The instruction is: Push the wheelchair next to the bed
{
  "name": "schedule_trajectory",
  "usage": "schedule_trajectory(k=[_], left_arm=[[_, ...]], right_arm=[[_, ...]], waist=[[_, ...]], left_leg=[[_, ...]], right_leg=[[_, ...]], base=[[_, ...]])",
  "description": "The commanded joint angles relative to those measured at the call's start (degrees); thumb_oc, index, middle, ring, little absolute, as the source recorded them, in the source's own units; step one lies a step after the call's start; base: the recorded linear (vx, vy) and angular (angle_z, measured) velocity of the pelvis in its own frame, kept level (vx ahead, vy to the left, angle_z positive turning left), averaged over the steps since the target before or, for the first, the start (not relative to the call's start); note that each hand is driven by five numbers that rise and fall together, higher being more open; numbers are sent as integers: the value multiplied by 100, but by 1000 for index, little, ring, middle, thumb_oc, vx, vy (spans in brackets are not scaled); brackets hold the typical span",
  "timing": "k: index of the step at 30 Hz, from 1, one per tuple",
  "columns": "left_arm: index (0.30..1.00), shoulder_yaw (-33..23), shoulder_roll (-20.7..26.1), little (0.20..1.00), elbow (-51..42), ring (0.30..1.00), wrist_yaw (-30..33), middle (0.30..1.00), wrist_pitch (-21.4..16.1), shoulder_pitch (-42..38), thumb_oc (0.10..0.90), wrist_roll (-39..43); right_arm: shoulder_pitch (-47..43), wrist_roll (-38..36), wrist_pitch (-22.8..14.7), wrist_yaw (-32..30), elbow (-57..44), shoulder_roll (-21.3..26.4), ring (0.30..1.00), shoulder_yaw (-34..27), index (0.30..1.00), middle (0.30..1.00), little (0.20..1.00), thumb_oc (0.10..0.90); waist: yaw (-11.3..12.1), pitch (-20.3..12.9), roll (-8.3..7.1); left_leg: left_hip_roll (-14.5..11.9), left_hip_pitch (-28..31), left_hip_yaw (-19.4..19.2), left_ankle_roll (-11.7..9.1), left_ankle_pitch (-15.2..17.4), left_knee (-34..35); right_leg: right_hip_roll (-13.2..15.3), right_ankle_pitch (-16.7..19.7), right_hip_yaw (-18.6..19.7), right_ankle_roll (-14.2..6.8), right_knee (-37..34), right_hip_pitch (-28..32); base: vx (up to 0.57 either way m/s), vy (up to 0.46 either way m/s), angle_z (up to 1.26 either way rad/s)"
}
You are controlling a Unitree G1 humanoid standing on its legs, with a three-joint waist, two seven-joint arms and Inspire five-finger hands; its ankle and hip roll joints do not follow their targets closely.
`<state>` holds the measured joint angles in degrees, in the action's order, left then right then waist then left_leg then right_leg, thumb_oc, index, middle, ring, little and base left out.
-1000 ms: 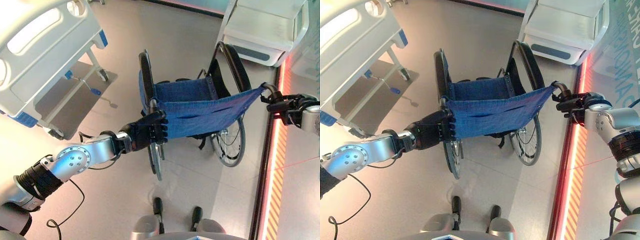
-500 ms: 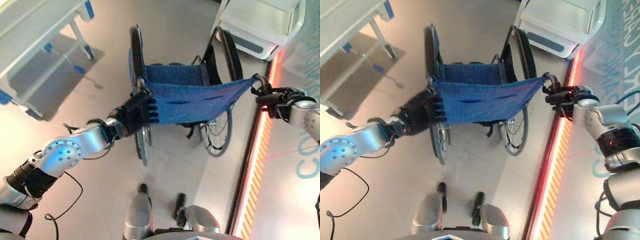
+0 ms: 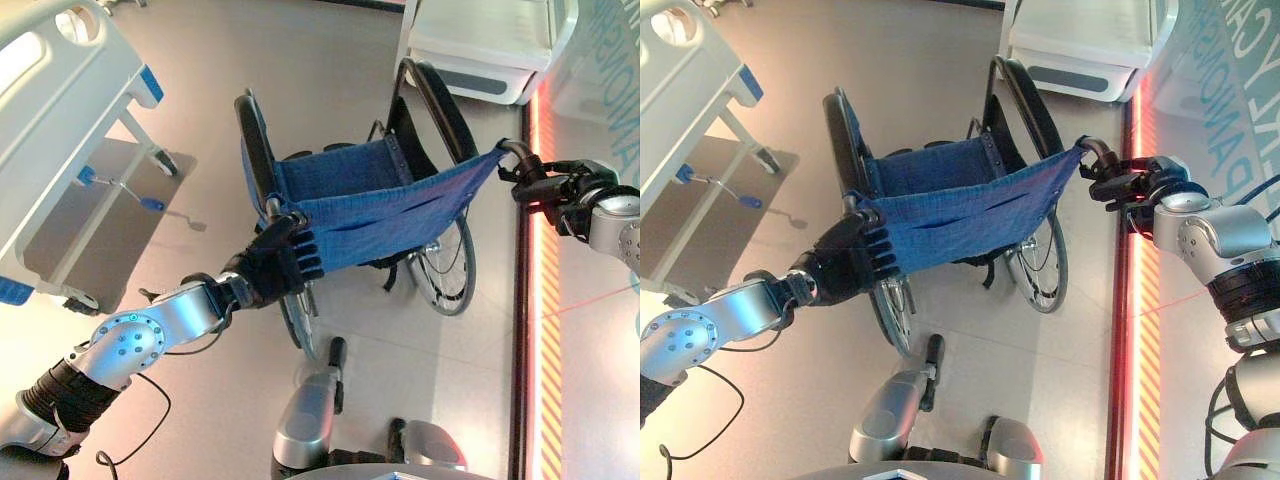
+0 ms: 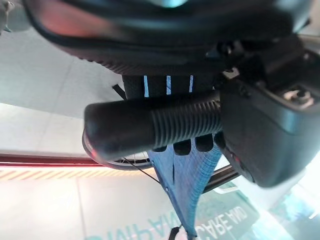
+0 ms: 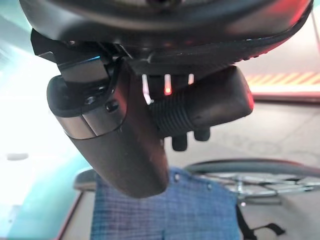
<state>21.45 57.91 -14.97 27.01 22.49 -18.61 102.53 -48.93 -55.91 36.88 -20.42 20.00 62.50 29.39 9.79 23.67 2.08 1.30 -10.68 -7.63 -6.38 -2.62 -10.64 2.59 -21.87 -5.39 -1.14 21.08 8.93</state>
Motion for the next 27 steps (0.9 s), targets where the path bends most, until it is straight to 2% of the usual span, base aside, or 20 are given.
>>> schedule_trajectory(k=[1, 2, 3, 4, 5, 7, 8, 10, 12, 13, 14, 15, 17, 20, 22, 25, 26, 27], left_arm=[[300, -1776, -22, 300, 514, 300, -361, 300, -757, -873, 400, -432], [300, -1695, 41, 300, 546, 300, -399, 300, -755, -944, 400, -396], [300, -1679, 49, 300, 555, 300, -407, 300, -756, -960, 400, -386], [300, -1641, 40, 300, 597, 300, -406, 300, -755, -1026, 400, -338], [300, -1574, 12, 300, 635, 300, -400, 300, -781, -1095, 400, -333], [300, -1476, 5, 300, 692, 300, -424, 300, -821, -1179, 400, -343], [300, -1398, 10, 300, 685, 300, -374, 300, -890, -1251, 400, -325], [300, -1421, -27, 300, 680, 300, -378, 300, -989, -1286, 400, -394], [300, -1372, -70, 300, 690, 300, -413, 300, -1125, -1330, 400, -406], [300, -1303, -113, 300, 699, 300, -415, 300, -1238, -1396, 400, -422], [300, -1273, -126, 300, 705, 300, -419, 300, -1272, -1430, 400, -421], [300, -1150, -185, 300, 733, 300, -381, 300, -1402, -1600, 400, -414], [300, -1004, -226, 300, 746, 300, -322, 300, -1479, -1794, 400, -408], [300, -920, -199, 300, 756, 300, -336, 300, -1456, -1897, 400, -437], [300, -914, -199, 300, 730, 300, -337, 300, -1393, -1909, 400, -491], [300, -971, -165, 300, 738, 300, -374, 300, -1368, -1863, 400, -505], [300, -1049, -168, 300, 678, 300, -367, 300, -1420, -1711, 400, -508], [300, -1233, -101, 300, 542, 300, -343, 300, -1503, -1449, 400, -490]], right_arm=[[120, 91, -457, 628, -297, -513, 300, 37, 300, 300, 300, 400], [151, 22, -459, 556, -320, -514, 300, -4, 300, 300, 300, 400], [158, 14, -461, 542, -323, -515, 300, -8, 300, 300, 300, 400], [156, 30, -499, 526, -273, -564, 300, 22, 300, 300, 300, 400], [82, 18, -527, 493, -194, -626, 300, 99, 300, 300, 300, 400], [-13, 25, -497, 459, -151, -677, 300, 153, 300, 300, 300, 400], [-160, 37, -515, 455, -93, -714, 300, 238, 300, 300, 300, 400], [-386, 18, -533, 458, -67, -712, 300, 297, 300, 300, 300, 400], [-526, 54, -589, 474, -32, -678, 300, 338, 300, 300, 300, 400], [-644, 79, -633, 522, 16, -635, 300, 391, 300, 300, 300, 400], [-696, 77, -635, 517, 25, -625, 300, 412, 300, 300, 300, 400], [-912, 100, -633, 517, 37, -570, 300, 491, 300, 300, 300, 400], [-1102, 65, -657, 501, 83, -547, 300, 560, 300, 300, 300, 400], [-1134, 40, -568, 462, -35, -538, 300, 475, 300, 300, 300, 400], [-1130, 21, -464, 473, -108, -500, 300, 405, 300, 300, 300, 400], [-1138, -7, -426, 593, -103, -440, 300, 351, 300, 300, 300, 400], [-1141, -18, -401, 679, -122, -405, 300, 372, 300, 300, 300, 400], [-1070, -93, -304, 652, -299, -311, 300, 405, 300, 300, 300, 400]], waist=[[49, -1212, -206], [43, -1253, -310], [57, -1276, -300], [41, -1340, -316], [-16, -1349, -281], [-52, -1363, -276], [-29, -1396, -276], [-51, -1341, -249], [-131, -1234, -257], [-222, -1151, -274], [-253, -1117, -284], [-399, -978, -302], [-624, -840, -347], [-844, -739, -406], [-915, -736, -435], [-928, -830, -491], [-919, -980, -500], [-920, -1112, -539]], left_leg=[[188, -212, 52, 619, -309, 15], [350, -147, 7, 721, -216, -9], [341, -146, 2, 735, -223, 3], [418, 23, 4, 835, -155, 48], [438, 153, 10, 846, -94, 66], [489, 168, 27, 825, -70, 18], [543, 168, 58, 787, -25, -62], [550, 141, 130, 707, 6, -207], [621, 48, 294, 598, -114, -492], [690, 9, 431, 576, -64, -691], [717, 14, 462, 578, -31, -730], [780, 98, 573, 586, 168, -851], [793, 493, 677, 663, 684, -750], [678, 970, 801, 723, 1218, -761], [548, 1198, 880, 742, 1470, -854], [274, 1414, 944, 680, 1379, -1039], [71, 1584, 1035, 545, 1080, -1220], [-183, 1508, 1106, 310, 281, -1956]], right_leg=[[-500, 975, -344, -275, 537, 297], [-387, 1360, -374, -500, 1002, 225], [-399, 1499, -372, -539, 1047, 187], [-302, 2047, -382, -752, 1445, -106], [-306, 2016, -347, -701, 1469, -352], [-308, 1854, -423, -593, 1205, -396], [-184, 1702, -616, -485, 631, -393], [-159, 1469, -652, -322, 26, -395], [-198, 1549, -410, -178, -690, -495], [-136, 1813, -254, -182, -1094, -589], [-101, 1925, -190, -211, -1198, -643], [61, 2379, 55, -363, -1557, -870], [423, 3019, 316, -704, -1766, -1467], [660, 3423, 469, -932, -1951, -2065], [664, 3456, 430, -962, -1908, -2197], [546, 3255, 273, -880, -1604, -2188], [434, 3137, 131, -742, -1419, -2154], [227, 2908, 18, -466, -1333, -1999]], base=[[497, 291, 6], [408, 244, 7], [371, 222, -4], [350, 200, -7], [444, 216, 2], [292, 82, 28], [273, 24, 21], [275, -16, -4], [216, -40, 9], [154, -32, 26], [240, -72, 53], [243, -100, 69], [376, -198, 67], [545, -270, 66], [606, -278, 63], [505, -243, 76], [568, -343, 106], [486, -313, 91]])
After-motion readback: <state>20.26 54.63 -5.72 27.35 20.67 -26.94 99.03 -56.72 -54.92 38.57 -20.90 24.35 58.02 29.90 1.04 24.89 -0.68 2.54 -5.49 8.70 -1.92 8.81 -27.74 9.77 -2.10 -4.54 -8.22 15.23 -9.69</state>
